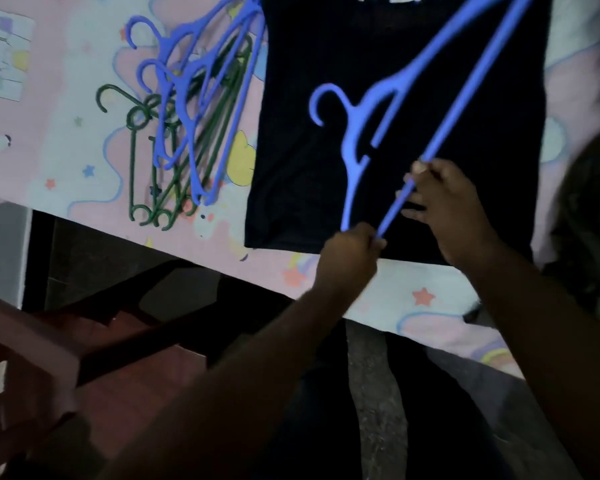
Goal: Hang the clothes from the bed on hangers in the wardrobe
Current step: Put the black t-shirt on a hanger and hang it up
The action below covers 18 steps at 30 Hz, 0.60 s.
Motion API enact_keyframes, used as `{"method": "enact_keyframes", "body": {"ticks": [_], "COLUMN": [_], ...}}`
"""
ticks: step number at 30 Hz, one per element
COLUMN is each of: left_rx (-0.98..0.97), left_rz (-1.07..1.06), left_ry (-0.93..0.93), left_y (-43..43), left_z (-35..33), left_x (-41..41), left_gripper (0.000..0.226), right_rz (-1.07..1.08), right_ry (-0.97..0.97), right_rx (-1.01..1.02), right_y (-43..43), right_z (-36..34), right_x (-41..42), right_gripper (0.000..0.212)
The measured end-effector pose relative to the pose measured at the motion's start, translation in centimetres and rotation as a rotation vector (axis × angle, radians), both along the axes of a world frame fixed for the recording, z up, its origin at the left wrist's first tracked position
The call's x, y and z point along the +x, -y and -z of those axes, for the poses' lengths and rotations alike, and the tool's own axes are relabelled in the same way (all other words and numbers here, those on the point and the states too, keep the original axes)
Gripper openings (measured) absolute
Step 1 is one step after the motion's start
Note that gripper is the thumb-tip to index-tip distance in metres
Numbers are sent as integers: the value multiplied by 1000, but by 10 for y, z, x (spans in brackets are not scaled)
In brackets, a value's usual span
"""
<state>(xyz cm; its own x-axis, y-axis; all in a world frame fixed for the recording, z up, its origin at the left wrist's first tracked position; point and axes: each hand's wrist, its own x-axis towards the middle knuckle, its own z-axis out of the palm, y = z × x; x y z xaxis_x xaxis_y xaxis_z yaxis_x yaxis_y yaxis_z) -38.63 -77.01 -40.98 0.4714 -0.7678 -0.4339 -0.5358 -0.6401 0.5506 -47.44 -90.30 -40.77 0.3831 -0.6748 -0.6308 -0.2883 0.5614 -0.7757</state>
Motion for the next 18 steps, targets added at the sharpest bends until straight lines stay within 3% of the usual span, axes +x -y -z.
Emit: {"method": "enact_keyframes", "body": {"ticks": [2,4,7,12,18], "left_rx": [87,91,17,52,133], "left_rz": [142,228,146,-20,369], "left_ry": [-35,-92,-189,31,200], "left_y": [-7,-21,-42,-52,-17], "left_z": [-7,-16,-30,-9,39], "left_x": [-49,-82,-98,-40,24], "left_gripper": [23,28,30,21,31], "right_rz": [201,314,336,229,-22], "right_ry": [82,94,-53,-261,-193], "right_rx": [134,239,267,203,289], "right_y": [6,7,4,-4,-31], "right_z": [-1,2,7,11,23], "right_x": [-33,-62,-94,-128,-162], "right_gripper": [11,16,22,18,22]}}
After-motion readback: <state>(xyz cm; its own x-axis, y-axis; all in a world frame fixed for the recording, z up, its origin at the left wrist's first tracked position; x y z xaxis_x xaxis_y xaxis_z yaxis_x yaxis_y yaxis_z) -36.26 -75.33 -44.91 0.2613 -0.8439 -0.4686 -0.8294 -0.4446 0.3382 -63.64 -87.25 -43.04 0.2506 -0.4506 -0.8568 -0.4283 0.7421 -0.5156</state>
